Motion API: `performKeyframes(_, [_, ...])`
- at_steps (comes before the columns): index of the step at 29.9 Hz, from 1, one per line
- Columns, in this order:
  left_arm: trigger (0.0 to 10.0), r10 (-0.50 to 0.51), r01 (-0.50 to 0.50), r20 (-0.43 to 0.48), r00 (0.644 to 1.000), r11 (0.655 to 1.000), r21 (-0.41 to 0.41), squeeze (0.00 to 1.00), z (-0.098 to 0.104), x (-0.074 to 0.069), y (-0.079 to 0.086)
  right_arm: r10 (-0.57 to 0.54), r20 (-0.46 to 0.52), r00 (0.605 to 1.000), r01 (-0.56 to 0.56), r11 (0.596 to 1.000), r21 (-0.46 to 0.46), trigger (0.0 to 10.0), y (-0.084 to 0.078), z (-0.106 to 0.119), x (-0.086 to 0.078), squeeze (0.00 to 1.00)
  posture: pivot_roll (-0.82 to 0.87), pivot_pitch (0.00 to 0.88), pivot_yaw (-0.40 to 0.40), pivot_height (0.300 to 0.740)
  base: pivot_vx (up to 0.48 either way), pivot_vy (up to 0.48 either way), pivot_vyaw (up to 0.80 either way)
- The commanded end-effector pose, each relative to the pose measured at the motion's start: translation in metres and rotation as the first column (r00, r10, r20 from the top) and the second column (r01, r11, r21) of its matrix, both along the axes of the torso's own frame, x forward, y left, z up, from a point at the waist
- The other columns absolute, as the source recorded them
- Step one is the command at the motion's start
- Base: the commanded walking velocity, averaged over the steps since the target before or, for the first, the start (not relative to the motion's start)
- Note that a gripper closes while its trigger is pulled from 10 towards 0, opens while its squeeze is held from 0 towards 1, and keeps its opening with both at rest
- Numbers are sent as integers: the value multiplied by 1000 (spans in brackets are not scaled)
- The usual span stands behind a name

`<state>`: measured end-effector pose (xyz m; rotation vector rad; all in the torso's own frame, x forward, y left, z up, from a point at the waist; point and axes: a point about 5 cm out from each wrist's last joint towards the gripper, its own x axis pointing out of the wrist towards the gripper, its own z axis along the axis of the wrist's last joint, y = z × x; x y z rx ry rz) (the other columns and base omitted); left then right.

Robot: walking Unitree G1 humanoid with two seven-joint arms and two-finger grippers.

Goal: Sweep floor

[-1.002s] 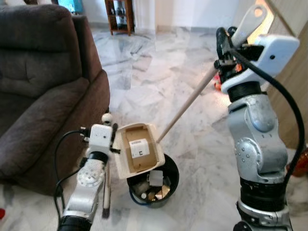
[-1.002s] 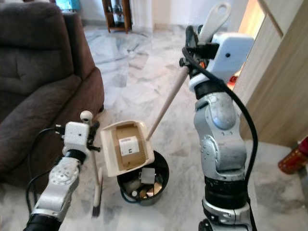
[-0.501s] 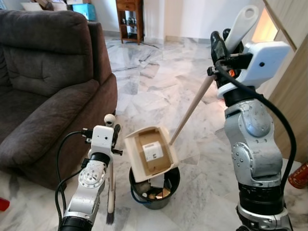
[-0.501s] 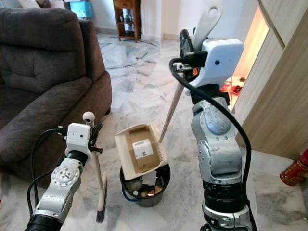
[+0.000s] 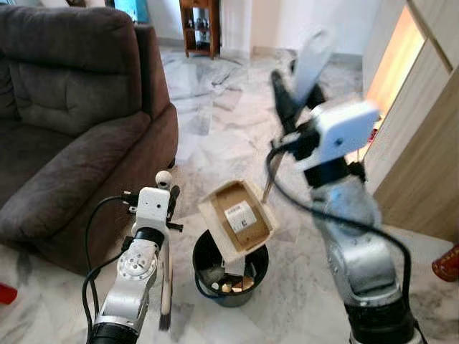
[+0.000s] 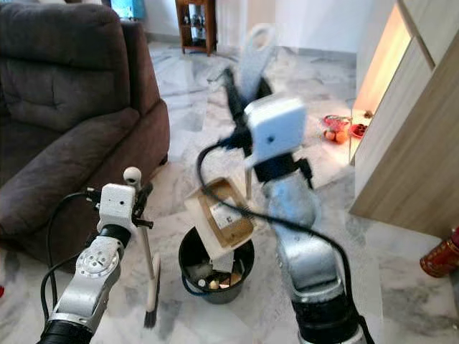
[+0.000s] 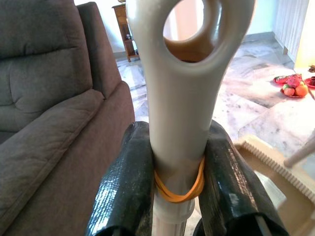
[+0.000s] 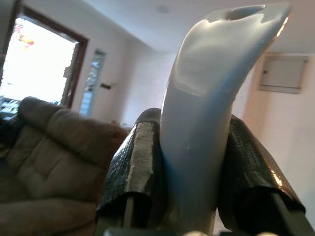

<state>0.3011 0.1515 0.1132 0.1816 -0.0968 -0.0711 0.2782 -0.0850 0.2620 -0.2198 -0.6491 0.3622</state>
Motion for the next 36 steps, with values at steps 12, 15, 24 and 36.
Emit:
performKeyframes(12, [10000,-21,20,40,999,1000,21,0,8,0,-2,167,191,967,-134,976,-174,10000,33,4,-45,0,94,44,38,740,0,0,0])
performKeyframes(15, [10000,-21,20,40,999,1000,22,0,8,0,-3,198,195,961,-162,969,-186,10000,40,3,-52,0,94,45,36,740,0,0,0])
performKeyframes(24, [10000,-20,19,42,999,1000,20,0,8,1,-3,226,244,943,-158,950,-268,10000,47,2,-62,0,94,48,34,740,0,0,0])
performKeyframes(36, [10000,-20,19,42,999,1000,20,0,8,1,-3,262,243,934,-176,929,-324,10000,54,-2,-66,0,95,56,33,740,0,0,0])
